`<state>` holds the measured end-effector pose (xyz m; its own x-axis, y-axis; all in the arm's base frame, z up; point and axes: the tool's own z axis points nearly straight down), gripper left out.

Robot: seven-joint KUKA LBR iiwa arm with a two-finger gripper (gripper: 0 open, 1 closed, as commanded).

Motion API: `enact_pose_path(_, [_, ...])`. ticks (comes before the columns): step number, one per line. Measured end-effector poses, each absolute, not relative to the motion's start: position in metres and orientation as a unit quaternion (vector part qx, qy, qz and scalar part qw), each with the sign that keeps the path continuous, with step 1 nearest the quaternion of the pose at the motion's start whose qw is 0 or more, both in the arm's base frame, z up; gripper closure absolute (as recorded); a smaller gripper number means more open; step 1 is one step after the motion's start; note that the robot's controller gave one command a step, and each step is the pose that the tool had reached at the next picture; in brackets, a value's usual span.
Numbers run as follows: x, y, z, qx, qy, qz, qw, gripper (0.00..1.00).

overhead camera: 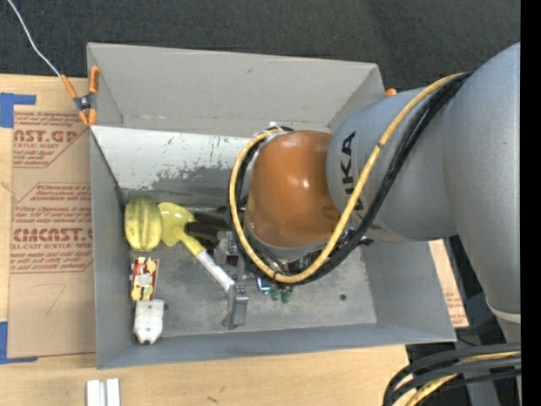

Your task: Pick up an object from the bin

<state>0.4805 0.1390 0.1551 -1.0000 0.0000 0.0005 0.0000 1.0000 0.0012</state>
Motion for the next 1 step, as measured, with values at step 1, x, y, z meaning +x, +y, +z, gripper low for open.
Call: enact_pose_path(1, [0.4898,0.0701,0.0742,0.051,-0.999,0.000,0.001,0.00])
